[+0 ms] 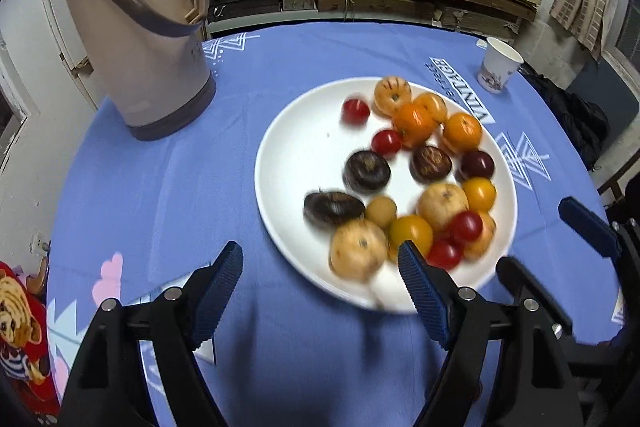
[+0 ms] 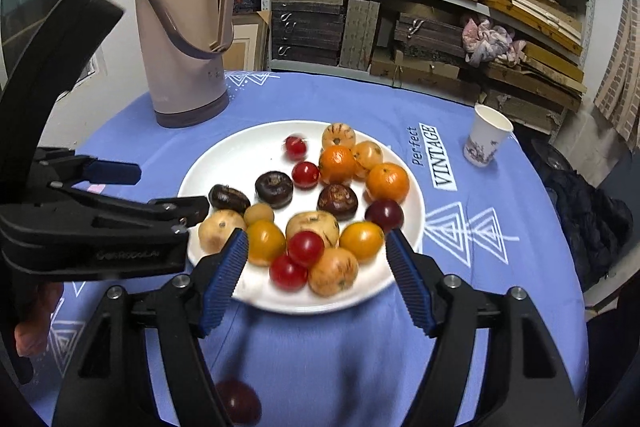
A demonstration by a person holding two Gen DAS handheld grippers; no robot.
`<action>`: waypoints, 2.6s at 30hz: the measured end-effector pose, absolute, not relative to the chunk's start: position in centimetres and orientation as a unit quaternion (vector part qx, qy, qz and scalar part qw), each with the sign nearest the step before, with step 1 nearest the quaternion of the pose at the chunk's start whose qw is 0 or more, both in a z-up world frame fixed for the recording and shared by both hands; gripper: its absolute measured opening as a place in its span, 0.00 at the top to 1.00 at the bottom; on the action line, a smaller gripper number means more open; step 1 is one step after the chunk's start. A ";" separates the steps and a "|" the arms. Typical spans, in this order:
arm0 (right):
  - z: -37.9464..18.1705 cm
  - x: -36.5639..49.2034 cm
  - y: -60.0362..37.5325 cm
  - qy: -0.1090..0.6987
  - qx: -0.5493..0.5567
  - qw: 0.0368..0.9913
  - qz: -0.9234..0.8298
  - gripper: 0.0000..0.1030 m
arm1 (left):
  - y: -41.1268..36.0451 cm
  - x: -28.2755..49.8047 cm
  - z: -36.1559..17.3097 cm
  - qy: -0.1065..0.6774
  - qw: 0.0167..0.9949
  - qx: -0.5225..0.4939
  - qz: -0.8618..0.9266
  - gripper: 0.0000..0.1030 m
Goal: Organize fruits
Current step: 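Close the right tool around the last dark red plum, then close the left tool around the last dark brown fruit, then carry the dark fruit in the left tool while the right tool carries the plum to the plate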
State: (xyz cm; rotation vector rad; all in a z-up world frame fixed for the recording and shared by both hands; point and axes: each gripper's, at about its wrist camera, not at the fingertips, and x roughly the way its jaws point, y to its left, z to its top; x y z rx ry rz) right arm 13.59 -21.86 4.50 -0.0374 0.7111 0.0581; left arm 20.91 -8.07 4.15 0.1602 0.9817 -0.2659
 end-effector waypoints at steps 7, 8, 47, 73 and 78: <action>4.3 9.8 -22.3 0.348 -0.006 0.937 0.025 0.28 | -7.3 17.2 3.9 0.472 0.869 0.071 -0.133 0.22; 4.2 9.4 -22.4 0.349 -0.004 0.937 0.025 0.28 | -7.2 16.7 3.9 0.471 0.869 0.070 -0.134 0.22; -3.8 5.5 -18.2 0.445 -0.004 0.893 0.062 0.63 | -0.9 8.7 -1.3 0.525 0.840 0.046 -0.126 0.21; -2.8 -1.8 -23.9 0.427 0.040 0.903 0.037 0.63 | -7.4 1.2 -2.3 0.512 0.831 0.105 -0.191 0.21; -2.5 -2.5 -24.0 0.422 0.038 0.905 0.035 0.63 | -8.1 0.8 -2.8 0.512 0.830 0.104 -0.193 0.21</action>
